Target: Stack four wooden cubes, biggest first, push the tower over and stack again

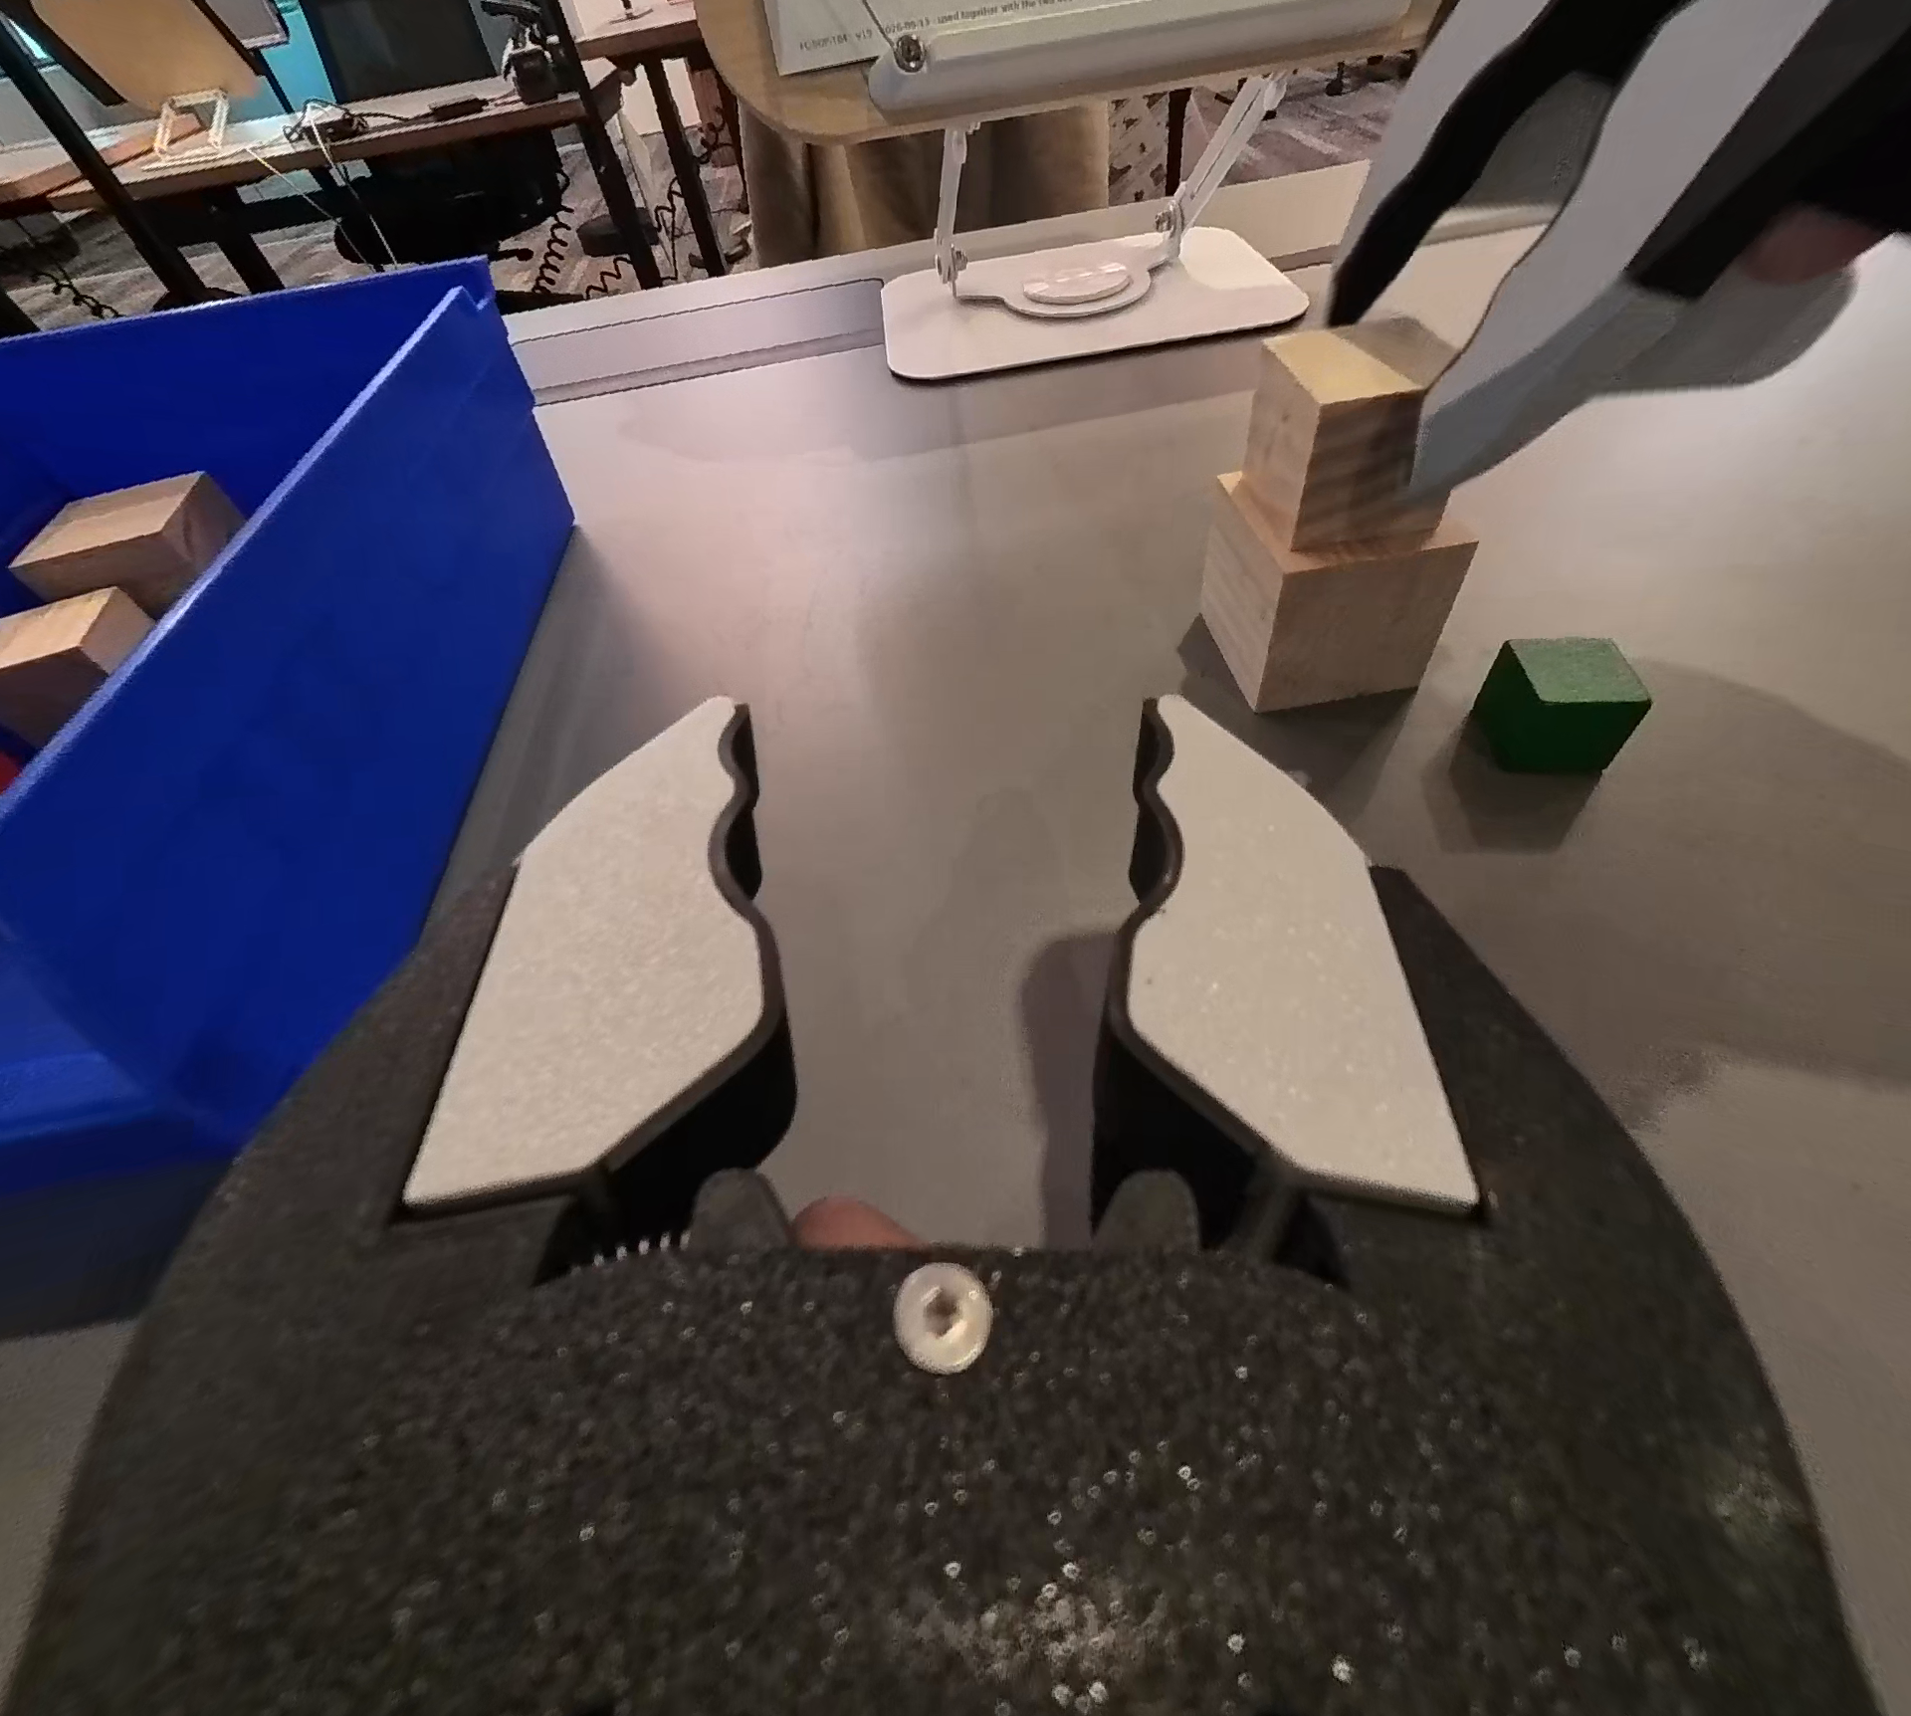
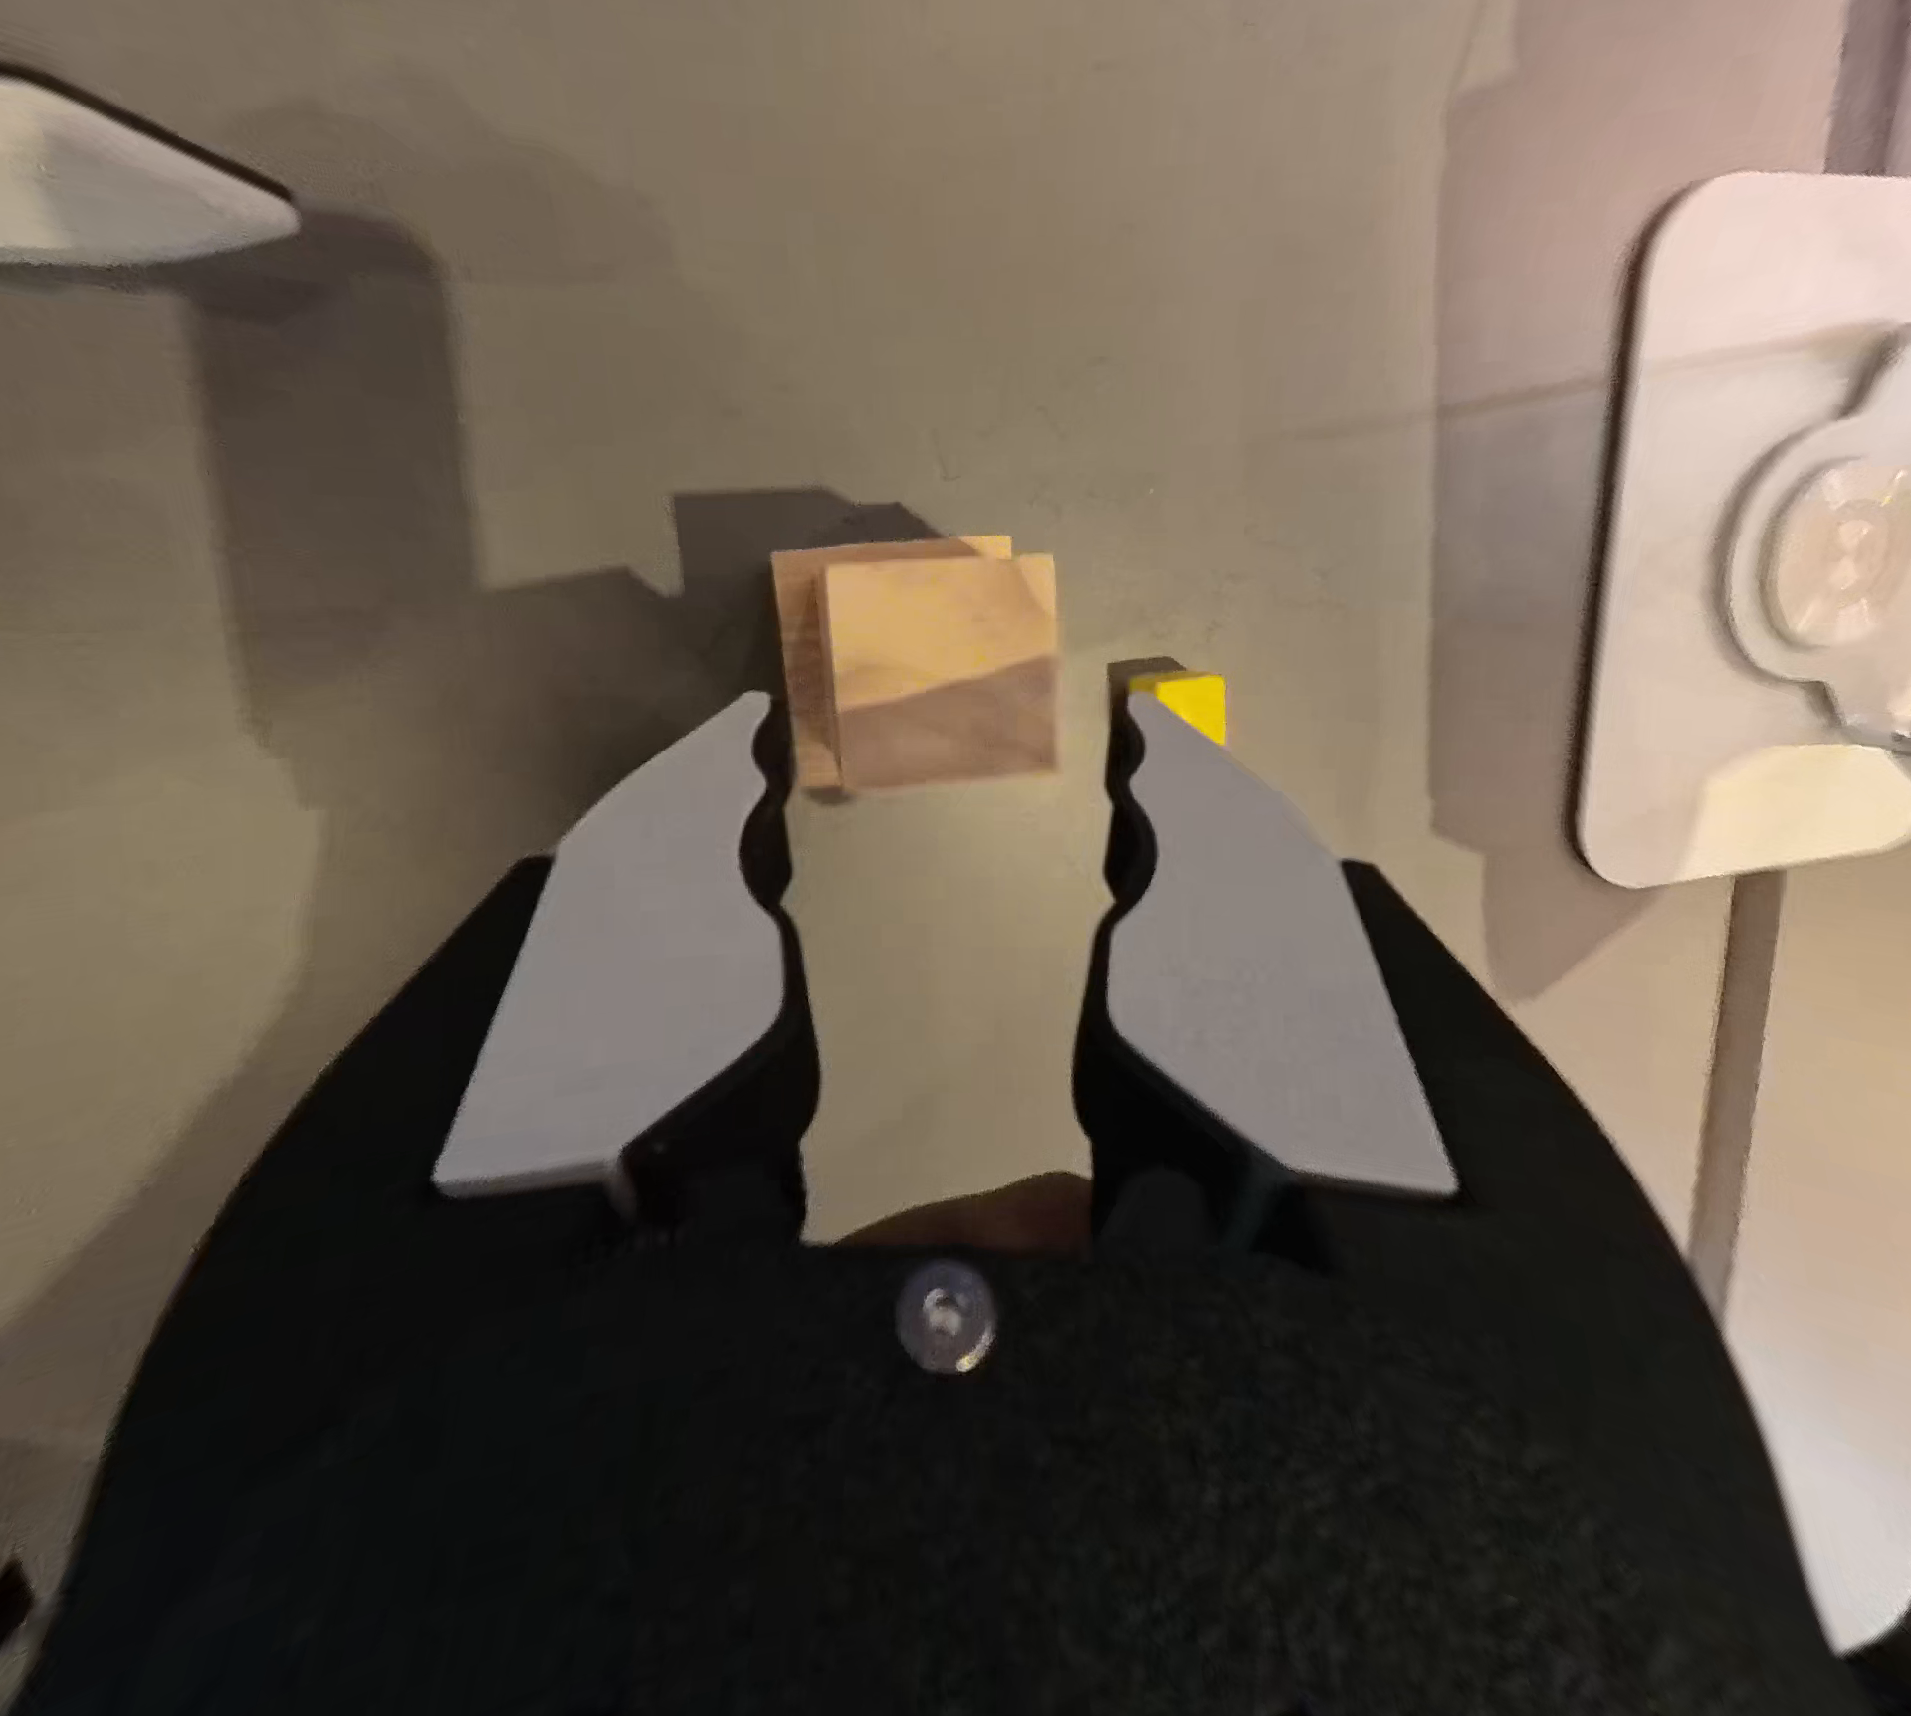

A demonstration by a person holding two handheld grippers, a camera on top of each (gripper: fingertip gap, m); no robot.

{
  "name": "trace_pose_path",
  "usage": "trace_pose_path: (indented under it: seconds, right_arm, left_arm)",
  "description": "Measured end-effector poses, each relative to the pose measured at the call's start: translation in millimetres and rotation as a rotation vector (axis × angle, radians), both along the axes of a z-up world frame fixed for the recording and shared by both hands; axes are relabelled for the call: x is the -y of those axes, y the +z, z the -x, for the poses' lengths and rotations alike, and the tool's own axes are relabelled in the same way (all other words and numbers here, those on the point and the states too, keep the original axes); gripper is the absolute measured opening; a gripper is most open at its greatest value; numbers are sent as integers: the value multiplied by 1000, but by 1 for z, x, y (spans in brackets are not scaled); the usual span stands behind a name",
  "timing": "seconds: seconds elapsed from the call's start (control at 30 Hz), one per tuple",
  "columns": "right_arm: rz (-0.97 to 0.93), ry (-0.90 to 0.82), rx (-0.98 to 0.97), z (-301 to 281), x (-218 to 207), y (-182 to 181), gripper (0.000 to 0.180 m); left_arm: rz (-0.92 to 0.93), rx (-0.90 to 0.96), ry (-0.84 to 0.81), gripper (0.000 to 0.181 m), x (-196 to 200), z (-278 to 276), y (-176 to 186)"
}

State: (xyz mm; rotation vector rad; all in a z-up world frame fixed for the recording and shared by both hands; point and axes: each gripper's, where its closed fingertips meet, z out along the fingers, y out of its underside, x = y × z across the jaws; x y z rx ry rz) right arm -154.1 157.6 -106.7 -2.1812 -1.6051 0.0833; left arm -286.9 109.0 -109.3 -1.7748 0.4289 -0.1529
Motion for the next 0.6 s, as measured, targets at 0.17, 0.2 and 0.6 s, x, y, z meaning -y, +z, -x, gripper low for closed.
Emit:
trace_pose_path:
  seconds: [0.17, 0.2, 0.6]
  right_arm:
    - [-247, -238, -390, -28, 24, 75, 53]
    - [-296, -331, -486, -41, 36, 80, 52]
    - [-554, -776, -749, -131, 113, 8, 57]
  left_arm:
    - [5, -6, -13, 70, 1, -2, -1]
    - [9, -16, -27, 70, 2, -5, -2]
    - [352, -63, -196, 69, 32, -133, -41]
